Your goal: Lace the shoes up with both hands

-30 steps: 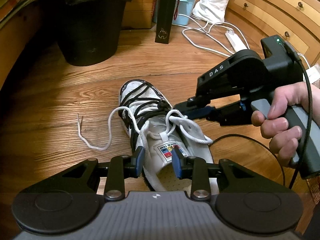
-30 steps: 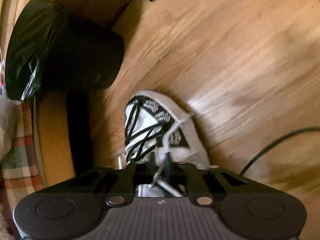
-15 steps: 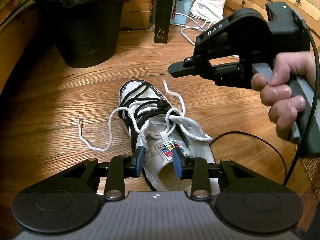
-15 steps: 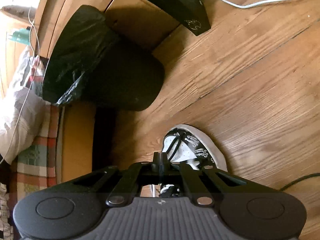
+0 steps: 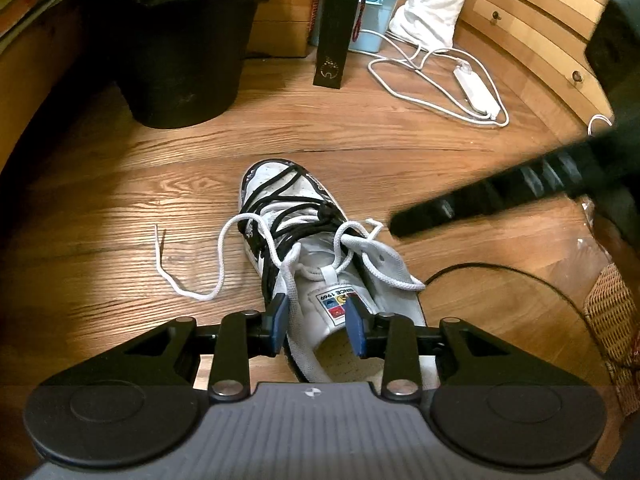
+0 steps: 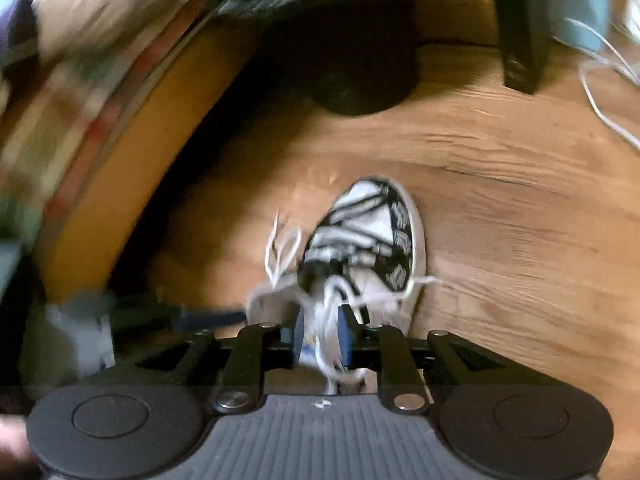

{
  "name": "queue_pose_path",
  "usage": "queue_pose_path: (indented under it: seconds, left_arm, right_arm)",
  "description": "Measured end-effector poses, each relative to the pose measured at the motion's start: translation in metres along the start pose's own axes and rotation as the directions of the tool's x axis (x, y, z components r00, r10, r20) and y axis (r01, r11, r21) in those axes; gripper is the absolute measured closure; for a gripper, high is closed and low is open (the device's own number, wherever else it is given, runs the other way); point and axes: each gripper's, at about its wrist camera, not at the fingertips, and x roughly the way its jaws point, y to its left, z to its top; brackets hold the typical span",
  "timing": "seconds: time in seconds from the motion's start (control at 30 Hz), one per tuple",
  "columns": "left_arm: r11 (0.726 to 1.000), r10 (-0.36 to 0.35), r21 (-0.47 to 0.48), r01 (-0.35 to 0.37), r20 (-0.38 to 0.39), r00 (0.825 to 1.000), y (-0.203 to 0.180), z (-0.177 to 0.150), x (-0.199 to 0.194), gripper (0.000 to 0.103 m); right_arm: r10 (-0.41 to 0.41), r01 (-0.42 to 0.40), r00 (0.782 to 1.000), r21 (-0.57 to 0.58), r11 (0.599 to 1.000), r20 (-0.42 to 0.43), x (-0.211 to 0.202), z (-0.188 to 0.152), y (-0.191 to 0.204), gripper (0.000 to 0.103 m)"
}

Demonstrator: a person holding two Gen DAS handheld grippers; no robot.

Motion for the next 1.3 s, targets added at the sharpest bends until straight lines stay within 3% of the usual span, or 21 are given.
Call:
queue_pose_path:
  seconds: [0.1, 0.27, 0.3, 0.43, 0.5, 0.8, 1.07, 1.2, 1.3]
  left_arm:
    - [1.000, 0.003, 0.005, -0.003, 0.000, 1.000, -0.001, 0.000, 0.001, 0.068]
    - [1.000, 0.016, 0.001, -0.016, -0.007, 1.000, 0.000, 0.000, 0.003, 0.068]
    - [1.000, 0.018, 0.000, -0.018, -0.008, 1.000, 0.001, -0.001, 0.003, 0.068]
    - [1.000, 0.027, -0.001, -0.027, -0.037, 0.999, 0.003, -0.003, 0.008, 0.068]
    - [0.999, 0.032, 0.014, -0.031, -0.042, 0.999, 0.000, -0.004, 0.010, 0.068]
    - [0.999, 0.030, 0.028, -0.029, -0.038, 0.999, -0.001, -0.004, 0.010, 0.068]
    - [0.999, 0.027, 0.025, -0.026, -0.038, 0.999, 0.000, -0.003, 0.010, 0.068]
    - [0.999, 0.028, 0.027, -0.027, -0.039, 0.999, -0.001, -0.003, 0.011, 0.068]
    - [0.999, 0.026, 0.028, -0.025, -0.036, 0.999, 0.000, -0.003, 0.010, 0.068]
  right_arm:
    - [-0.031, 0.020, 0.997, -0.142, 0.990, -0.075, 0.002, -0.014, 0.014, 0.082]
    - [-0.149, 0.110, 0.983, -0.301, 0.947, -0.108, 0.021, -0.030, 0.029, 0.082]
    - [-0.181, 0.143, 0.979, -0.329, 0.933, -0.089, 0.023, -0.032, 0.032, 0.078]
    - [-0.204, 0.175, 0.978, -0.344, 0.922, -0.048, 0.023, -0.034, 0.034, 0.079]
    - [-0.222, 0.199, 0.975, -0.379, 0.904, -0.018, 0.022, -0.037, 0.040, 0.086]
    - [-0.221, 0.243, 0.970, -0.384, 0.891, 0.101, 0.014, -0.027, 0.047, 0.089]
    - [-0.260, 0.308, 0.948, -0.322, 0.895, 0.185, 0.017, -0.002, 0.035, 0.091]
    - [-0.269, 0.324, 0.942, -0.322, 0.890, 0.203, 0.023, 0.009, 0.031, 0.091]
    - [-0.266, 0.308, 0.947, -0.277, 0.910, 0.178, 0.024, 0.013, 0.025, 0.090]
